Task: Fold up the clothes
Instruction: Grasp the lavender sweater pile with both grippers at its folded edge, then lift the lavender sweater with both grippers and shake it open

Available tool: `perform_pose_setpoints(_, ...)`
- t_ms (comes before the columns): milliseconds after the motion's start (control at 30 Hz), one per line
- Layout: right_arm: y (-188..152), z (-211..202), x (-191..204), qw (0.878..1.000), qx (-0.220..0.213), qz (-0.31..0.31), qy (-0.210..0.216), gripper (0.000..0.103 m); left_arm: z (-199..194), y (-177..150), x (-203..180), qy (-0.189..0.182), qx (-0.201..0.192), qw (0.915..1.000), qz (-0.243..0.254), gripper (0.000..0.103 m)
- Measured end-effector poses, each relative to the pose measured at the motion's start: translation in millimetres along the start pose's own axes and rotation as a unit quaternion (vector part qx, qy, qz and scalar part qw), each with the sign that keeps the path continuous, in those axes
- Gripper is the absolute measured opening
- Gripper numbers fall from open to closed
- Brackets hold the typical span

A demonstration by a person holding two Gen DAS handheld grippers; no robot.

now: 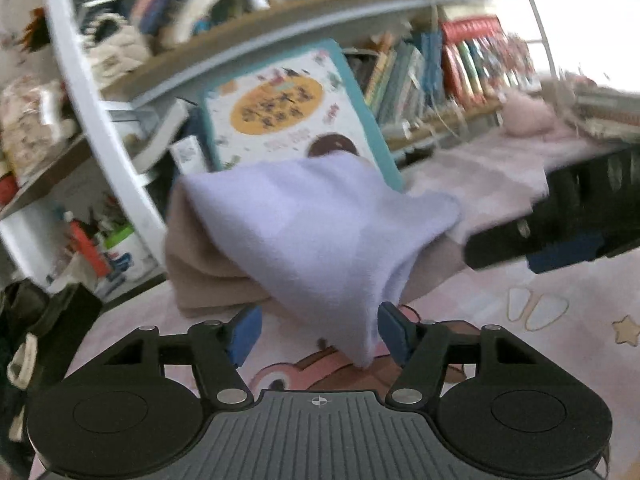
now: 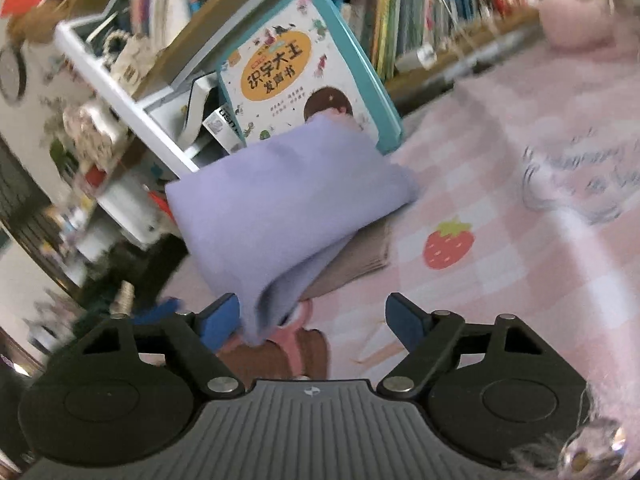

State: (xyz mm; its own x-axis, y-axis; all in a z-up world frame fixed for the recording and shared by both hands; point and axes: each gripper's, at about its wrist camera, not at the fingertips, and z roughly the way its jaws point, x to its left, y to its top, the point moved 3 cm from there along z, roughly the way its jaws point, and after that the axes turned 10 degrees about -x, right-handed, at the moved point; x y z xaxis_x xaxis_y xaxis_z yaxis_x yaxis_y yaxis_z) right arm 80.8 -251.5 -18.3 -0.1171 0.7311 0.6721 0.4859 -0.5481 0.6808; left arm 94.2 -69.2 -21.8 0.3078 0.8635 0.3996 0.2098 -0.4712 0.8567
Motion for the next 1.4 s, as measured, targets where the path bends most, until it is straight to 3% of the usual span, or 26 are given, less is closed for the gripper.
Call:
perform_pose_setpoints(100,6.3,6.8,-5.9,0.998,0.015,0.054,0.017,0.081,21.1,-7.0,-6.8,0.013,0.011,0.9992,0.038,0.069)
perform_pose_setpoints(167,9.3,8.1,-8.6,0.995,0.02,0.088,0.031,0.081,27.8,-8.9,5.3,0.021,0.009,0.9996,0.015,0.066)
perform_pose_setpoints(233,11.2,8.0,-10.0,0.993,0.02,0.108,0.042,0.081,26.9,-7.1,25.1,0.006,0.001,0.9984,-0.056,0.029)
perform_pose_setpoints(333,11.6,12.5,-10.1,0.988,0.023,0.143,0.058,0.081,16.9,-1.1,42.7,-0.003,-0.025,0.9934,-0.112,0.011)
perform_pose_setpoints(500,4.4,28.1,-15.6,0.965,0.043,0.247,0.08,0.081,-17.7,14.9,50.1,-0.034,-0.076,0.9891,-0.121,0.009)
perform_pose_setpoints(633,-2.2,34.1,-26.6,0.94,0.029,0.333,0.071,0.069,-47.1,27.1,46.8,-0.045,-0.108,0.9866,-0.114,0.009)
perform_pose_setpoints(767,-0.9,23.9,-33.9,0.937,0.001,0.346,0.041,0.055,-73.9,26.9,50.8,-0.049,-0.123,0.9838,-0.121,0.009)
perform_pose_setpoints(933,-6.2,17.3,-33.1,0.939,0.01,0.341,0.045,0.014,-96.9,20.5,58.1,-0.054,-0.13,0.9795,-0.144,0.009)
perform_pose_setpoints(1033,6.2,2.7,-16.4,0.953,-0.006,0.292,0.074,0.012,-110.8,18.8,65.3,-0.056,-0.142,0.9762,-0.154,0.009)
perform_pose_setpoints(1100,31.8,-18.2,1.2,0.96,-0.049,0.254,0.106,0.011,-122.5,24.2,71.2,-0.069,-0.162,0.9706,-0.164,0.009)
perform_pose_setpoints(1133,48.6,-29.9,13.3,0.963,-0.076,0.228,0.124,0.011,-130.4,29.8,74.3,-0.083,-0.18,0.9648,-0.172,0.009)
perform_pose_setpoints(1233,101.5,-64.4,64.9,0.965,-0.154,0.121,0.177,0.011,-157.7,54.5,88.3,-0.145,-0.253,0.9313,-0.219,0.009)
perform_pose_setpoints(1333,149.7,-95.2,133.8,0.947,-0.22,-0.005,0.233,0.01,-184.6,76.5,107.9,-0.204,-0.323,0.8838,-0.271,0.009)
perform_pose_setpoints(1400,166.2,-103.0,170.3,0.932,-0.229,-0.054,0.275,0.01,-198.2,85.4,123.6,-0.239,-0.36,0.851,-0.298,0.009)
